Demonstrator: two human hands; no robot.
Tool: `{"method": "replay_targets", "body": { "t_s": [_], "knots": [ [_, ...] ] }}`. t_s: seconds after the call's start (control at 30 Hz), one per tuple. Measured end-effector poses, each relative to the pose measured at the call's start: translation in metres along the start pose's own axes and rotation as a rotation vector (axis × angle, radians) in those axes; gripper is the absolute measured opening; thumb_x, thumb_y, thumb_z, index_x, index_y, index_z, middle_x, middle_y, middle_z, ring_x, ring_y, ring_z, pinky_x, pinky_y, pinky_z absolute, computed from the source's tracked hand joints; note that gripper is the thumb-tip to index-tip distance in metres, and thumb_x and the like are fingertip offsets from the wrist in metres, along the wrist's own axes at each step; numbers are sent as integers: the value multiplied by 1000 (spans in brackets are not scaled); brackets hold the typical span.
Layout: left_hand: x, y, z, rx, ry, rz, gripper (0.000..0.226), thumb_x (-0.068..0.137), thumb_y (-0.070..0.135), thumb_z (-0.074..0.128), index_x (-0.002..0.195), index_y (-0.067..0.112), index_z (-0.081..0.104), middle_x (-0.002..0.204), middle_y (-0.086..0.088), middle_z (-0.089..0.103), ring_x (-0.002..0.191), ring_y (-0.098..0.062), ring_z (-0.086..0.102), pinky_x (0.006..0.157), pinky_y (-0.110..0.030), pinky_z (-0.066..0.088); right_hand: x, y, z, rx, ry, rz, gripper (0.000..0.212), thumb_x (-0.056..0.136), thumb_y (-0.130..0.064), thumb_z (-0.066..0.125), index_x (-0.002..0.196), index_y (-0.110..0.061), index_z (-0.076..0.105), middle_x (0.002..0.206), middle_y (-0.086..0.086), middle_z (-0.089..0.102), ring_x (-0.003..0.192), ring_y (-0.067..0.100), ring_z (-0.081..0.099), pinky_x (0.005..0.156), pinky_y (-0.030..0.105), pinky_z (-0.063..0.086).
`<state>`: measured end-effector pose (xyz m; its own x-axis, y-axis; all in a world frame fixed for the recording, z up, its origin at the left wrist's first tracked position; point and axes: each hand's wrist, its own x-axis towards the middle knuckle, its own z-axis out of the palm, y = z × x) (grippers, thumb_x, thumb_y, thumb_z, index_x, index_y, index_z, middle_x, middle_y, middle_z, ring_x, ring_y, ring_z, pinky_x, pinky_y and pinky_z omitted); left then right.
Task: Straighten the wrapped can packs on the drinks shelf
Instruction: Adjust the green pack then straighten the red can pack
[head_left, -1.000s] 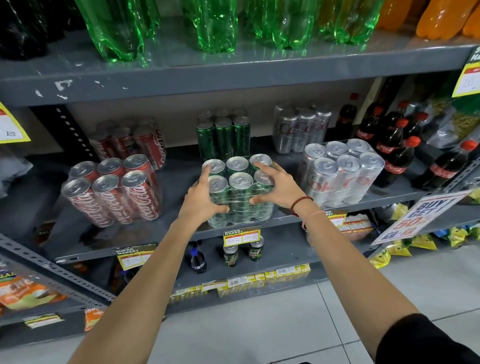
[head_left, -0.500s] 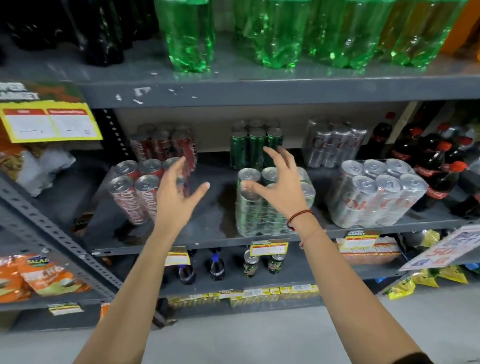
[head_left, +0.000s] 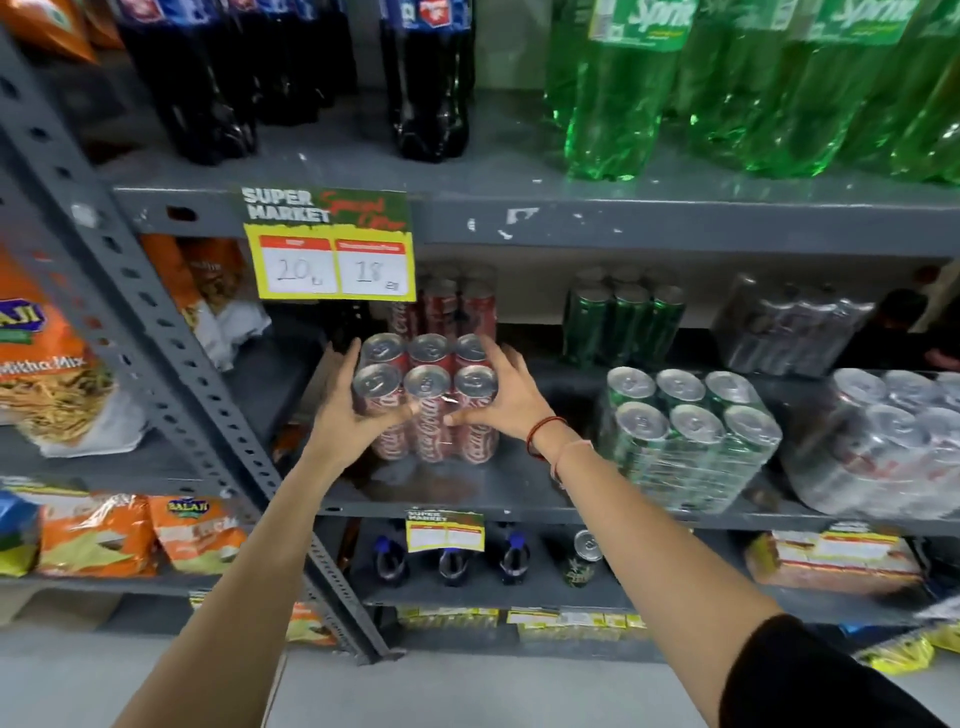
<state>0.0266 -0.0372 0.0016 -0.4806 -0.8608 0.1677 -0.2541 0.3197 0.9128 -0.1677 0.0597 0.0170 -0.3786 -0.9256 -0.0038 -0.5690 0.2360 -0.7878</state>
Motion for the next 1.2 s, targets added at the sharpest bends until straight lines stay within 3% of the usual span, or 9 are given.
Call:
{"method": "replay_targets", "body": {
  "t_s": [0.07, 0.1, 0.17, 0.23, 0.4, 0.67, 0.87, 1.0, 1.2],
  "knots": [
    [5, -3, 0, -17, -121, 21, 108, 56, 34, 81, 146, 29, 21, 131, 33, 38, 120, 15, 42, 105, -28, 36, 5, 3, 8, 0, 0, 35, 116, 59, -37, 88, 149, -32, 14, 159, 12, 10, 146, 32, 15, 115, 46, 22],
    [10, -8, -1, -17, -161, 46, 106, 58, 26, 83, 146, 25, 24, 134, 25, 43, 120, 13, 45, 103, -25, 39, 7, 3, 11, 10, 19, 37, 116, 56, -37, 89, 148, -32, 18, 159, 12, 14, 146, 31, 18, 115, 46, 23],
    [18, -12, 0, -24, -186, 76, 103, 57, 20, 89, 142, 19, 32, 134, 7, 53, 124, -5, 52, 102, -30, 43, 8, 5, 13, 29, 54, 29, 112, 53, -37, 90, 146, -31, 27, 158, 11, 21, 144, 30, 25, 116, 45, 26],
    [22, -18, 0, -49, -149, 35, 102, 52, 30, 92, 139, 24, 39, 138, -1, 52, 125, -15, 52, 104, -39, 43, 9, 5, 14, 35, 62, 33, 107, 53, -35, 90, 144, -29, 34, 157, 9, 25, 142, 29, 29, 115, 42, 28],
    [15, -13, 2, -60, -93, -36, 93, 56, 16, 88, 136, 21, 42, 136, 1, 48, 119, -11, 51, 93, -20, 40, 6, 3, 15, 50, 82, 41, 104, 53, -33, 91, 143, -28, 37, 156, 7, 27, 141, 27, 31, 114, 39, 27],
    [-9, -11, -10, 4, -115, -79, 99, 39, 55, 86, 128, 41, 45, 134, 4, 55, 123, -13, 52, 105, -44, 42, -15, 6, 24, 66, 105, 10, 102, 50, -39, 91, 139, -36, 41, 153, 4, 34, 137, 25, 39, 114, 43, 32],
    [-25, -4, -11, 61, -96, -99, 101, 38, 58, 84, 129, 42, 43, 134, 5, 54, 125, -16, 49, 106, -47, 40, -29, 3, 26, 61, 91, 12, 102, 47, -46, 89, 137, -42, 40, 152, 4, 35, 138, 31, 36, 112, 54, 32],
    [-31, -3, -13, 69, -94, -113, 108, 32, 65, 82, 129, 42, 44, 135, 3, 54, 125, -18, 49, 106, -49, 40, -35, 3, 27, 79, 85, 9, 102, 48, -43, 90, 138, -40, 40, 152, 1, 35, 137, 29, 37, 112, 53, 32],
    [-36, 0, -12, 62, -76, -111, 100, 42, 53, 87, 131, 39, 43, 134, 5, 55, 125, -17, 49, 106, -47, 39, -38, 1, 23, 62, 63, -14, 100, 51, -41, 89, 138, -39, 40, 152, 1, 36, 136, 30, 38, 112, 54, 31]
  ]
}}
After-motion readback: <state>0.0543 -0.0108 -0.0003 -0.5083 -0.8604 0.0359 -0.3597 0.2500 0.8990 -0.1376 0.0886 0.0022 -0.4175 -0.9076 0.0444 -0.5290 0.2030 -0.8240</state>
